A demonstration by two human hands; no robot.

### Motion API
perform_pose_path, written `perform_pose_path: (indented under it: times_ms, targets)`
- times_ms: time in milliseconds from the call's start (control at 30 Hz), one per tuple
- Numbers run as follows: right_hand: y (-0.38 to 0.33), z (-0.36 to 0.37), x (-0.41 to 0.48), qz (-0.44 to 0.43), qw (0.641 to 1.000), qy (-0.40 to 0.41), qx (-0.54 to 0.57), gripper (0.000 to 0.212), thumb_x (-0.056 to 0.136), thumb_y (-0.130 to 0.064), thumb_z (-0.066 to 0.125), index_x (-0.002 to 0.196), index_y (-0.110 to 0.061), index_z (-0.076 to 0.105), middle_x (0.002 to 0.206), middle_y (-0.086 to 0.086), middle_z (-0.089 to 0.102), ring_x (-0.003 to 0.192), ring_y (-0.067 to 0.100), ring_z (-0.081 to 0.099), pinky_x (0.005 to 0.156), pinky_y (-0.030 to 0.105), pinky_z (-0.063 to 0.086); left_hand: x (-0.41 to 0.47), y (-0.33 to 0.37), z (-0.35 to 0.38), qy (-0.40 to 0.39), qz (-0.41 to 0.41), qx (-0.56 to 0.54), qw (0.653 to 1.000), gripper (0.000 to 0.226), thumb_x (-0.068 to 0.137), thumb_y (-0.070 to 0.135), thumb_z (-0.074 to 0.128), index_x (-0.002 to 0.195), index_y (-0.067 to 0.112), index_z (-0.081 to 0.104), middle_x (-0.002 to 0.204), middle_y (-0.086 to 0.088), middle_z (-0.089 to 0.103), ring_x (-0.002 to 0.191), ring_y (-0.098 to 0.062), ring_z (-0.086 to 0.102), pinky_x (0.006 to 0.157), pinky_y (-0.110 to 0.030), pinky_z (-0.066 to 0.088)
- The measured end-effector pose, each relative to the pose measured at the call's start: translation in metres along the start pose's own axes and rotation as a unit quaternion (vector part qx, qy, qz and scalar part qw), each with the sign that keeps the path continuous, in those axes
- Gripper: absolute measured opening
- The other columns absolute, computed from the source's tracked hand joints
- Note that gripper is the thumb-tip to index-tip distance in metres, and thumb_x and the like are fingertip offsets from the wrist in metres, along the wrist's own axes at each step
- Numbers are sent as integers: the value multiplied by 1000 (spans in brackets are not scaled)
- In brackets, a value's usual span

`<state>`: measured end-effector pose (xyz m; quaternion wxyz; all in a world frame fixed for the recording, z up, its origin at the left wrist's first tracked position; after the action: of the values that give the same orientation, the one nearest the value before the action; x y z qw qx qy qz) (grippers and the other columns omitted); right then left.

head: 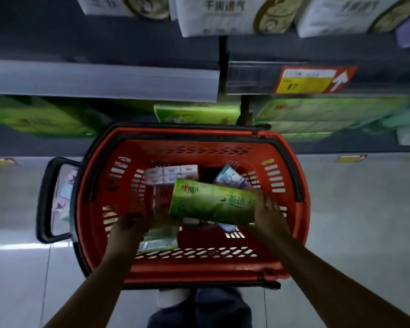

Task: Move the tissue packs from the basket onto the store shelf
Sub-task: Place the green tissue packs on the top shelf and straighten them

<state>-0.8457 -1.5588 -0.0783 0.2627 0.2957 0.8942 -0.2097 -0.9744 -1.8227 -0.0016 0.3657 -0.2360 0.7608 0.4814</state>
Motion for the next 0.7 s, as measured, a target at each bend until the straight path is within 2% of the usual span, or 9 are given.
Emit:
perform_pose_path:
  times_ms: [67, 100, 133, 200, 267, 400, 467, 600, 700]
  targets:
    - [-2, 7, 8, -20, 996, -18, -81, 106, 82, -34, 67, 149, -10, -11, 158, 16, 1, 146, 33, 1, 118, 47, 9, 9, -7, 1, -1, 9, -4, 1000, 4, 86, 12, 64, 85, 14, 60, 87, -20, 67, 88, -36, 62, 85, -49, 48]
    - [-3, 10, 11, -26, 994, -28, -106, 113, 78, -37, 71, 148, -7, -13, 158, 18, 0, 146, 35, -1, 117, 48, 6, 14, -10, 2, 2, 12, -4, 1000, 7, 90, 8, 59, 86, 14, 60, 87, -19, 67, 87, -35, 62, 84, -48, 48]
    - [-3, 12, 13, -32, 990, -27, -133, 122, 70, -41, 77, 148, -5, -9, 157, 21, 5, 145, 37, 5, 115, 51, 10, 17, -12, 4, 5, 11, -8, 1000, 10, 91, 6, 56, 87, 14, 58, 86, -17, 66, 84, -33, 63, 80, -45, 49]
    - [2, 23, 21, -38, 984, -15, -171, 137, 40, -47, 89, 145, 0, 14, 144, 28, 38, 132, 43, 39, 103, 59, 35, 24, -15, 5, 4, 11, -21, 1000, 15, 92, 3, 52, 88, 16, 57, 85, -12, 66, 79, -30, 63, 70, -36, 49]
    - [5, 32, 25, -32, 986, -3, -164, 129, 30, -43, 89, 136, 2, 31, 128, 28, 56, 114, 43, 57, 90, 60, 45, 29, -17, 4, 1, 16, -26, 1000, 16, 93, 4, 51, 91, 18, 57, 88, -11, 67, 80, -28, 63, 68, -34, 47]
    - [5, 29, 27, -55, 983, 8, -176, 110, 38, -37, 87, 129, 8, 46, 117, 26, 61, 107, 42, 60, 88, 59, 47, 36, -17, 4, 15, 22, -31, 999, 17, 94, 4, 49, 91, 19, 57, 88, -11, 66, 76, -25, 64, 63, -31, 45]
    - [5, 24, 28, -54, 983, 15, -177, 104, 37, -36, 87, 123, 11, 53, 107, 27, 63, 97, 44, 63, 84, 56, 50, 35, -17, 7, 10, 25, -31, 999, 16, 95, 5, 49, 93, 18, 57, 90, -11, 67, 80, -26, 65, 66, -33, 48]
    - [9, 22, 29, -63, 982, 7, -180, 109, 32, -35, 89, 122, 10, 48, 104, 26, 64, 93, 43, 63, 83, 56, 51, 34, -14, 12, -7, 30, -40, 999, 14, 95, 4, 48, 96, 15, 57, 95, -12, 67, 84, -26, 65, 71, -35, 49]
    - [12, 16, 25, -77, 985, 10, -156, 102, 35, -28, 88, 120, 12, 49, 104, 27, 62, 96, 43, 62, 86, 54, 51, 33, -12, 15, -7, 29, -32, 999, 13, 94, 4, 50, 97, 14, 59, 95, -14, 68, 86, -29, 66, 73, -36, 50]
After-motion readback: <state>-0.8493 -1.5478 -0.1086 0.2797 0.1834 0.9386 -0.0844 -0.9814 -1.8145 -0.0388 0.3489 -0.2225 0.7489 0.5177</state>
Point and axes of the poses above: each hand's wrist, its own x-axis towards the middle knuckle, its own z-axis out of the palm, y = z × x, the point moved 1 cm from there along x, towards the middle knuckle
